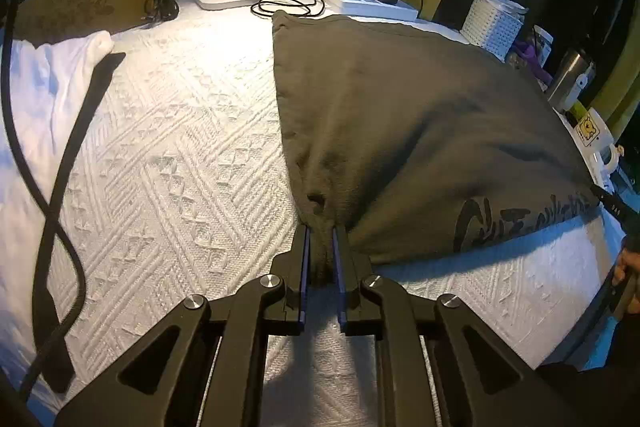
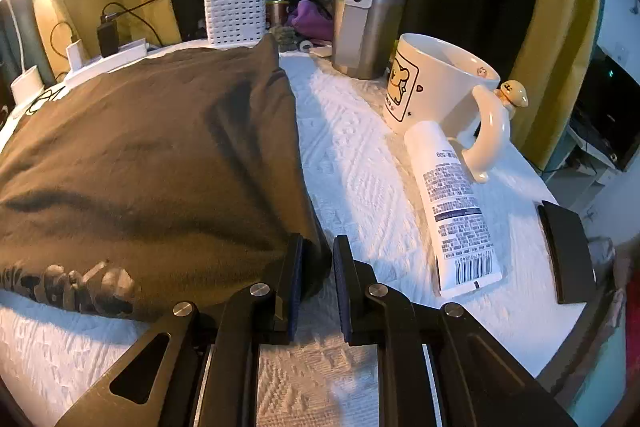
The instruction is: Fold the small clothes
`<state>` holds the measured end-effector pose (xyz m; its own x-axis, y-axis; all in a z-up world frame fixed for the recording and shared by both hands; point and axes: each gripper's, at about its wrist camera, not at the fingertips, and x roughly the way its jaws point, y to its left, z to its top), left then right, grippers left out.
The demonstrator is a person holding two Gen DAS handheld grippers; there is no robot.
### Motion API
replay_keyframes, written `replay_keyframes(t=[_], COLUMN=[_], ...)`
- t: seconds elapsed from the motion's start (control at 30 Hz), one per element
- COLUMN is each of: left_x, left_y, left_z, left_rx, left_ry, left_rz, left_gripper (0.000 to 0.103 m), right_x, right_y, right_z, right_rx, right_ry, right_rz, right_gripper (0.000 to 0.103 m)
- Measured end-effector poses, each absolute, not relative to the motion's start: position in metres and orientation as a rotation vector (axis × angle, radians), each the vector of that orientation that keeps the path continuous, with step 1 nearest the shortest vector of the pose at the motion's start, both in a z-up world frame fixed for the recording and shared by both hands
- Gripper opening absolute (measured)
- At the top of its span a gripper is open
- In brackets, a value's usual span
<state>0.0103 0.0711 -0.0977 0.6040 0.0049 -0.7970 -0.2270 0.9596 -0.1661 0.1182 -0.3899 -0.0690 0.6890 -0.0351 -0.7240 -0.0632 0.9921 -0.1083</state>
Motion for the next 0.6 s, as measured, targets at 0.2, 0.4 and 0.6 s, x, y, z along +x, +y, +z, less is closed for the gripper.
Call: replay_keyframes(t=[0.2,0.4,0.6], left_x=[0.006,0.003,0.008], left_y=[0.074,0.074,0.071], left_z=[-0.096,-0.082,-0.063], left_rx=[-0.256,-0.215,-0.202], left_ry=[0.920,0.878,0.826], left_rz=[0.169,0.204,0.197], left_gripper=[0.033,0.055,0.060], right_x=[0.116,0.111,0.101], right_y=[-0.393,-0.403,-0.408], right_z=[-0.069,-0.067,-0.057], right_rx=[-0.130,-0.086,-0.053], right_ry=[0.808,0.823,0.819], right_rz=[-0.021,-0.011,-0.003], right_gripper=[0.038,0.045,0.053])
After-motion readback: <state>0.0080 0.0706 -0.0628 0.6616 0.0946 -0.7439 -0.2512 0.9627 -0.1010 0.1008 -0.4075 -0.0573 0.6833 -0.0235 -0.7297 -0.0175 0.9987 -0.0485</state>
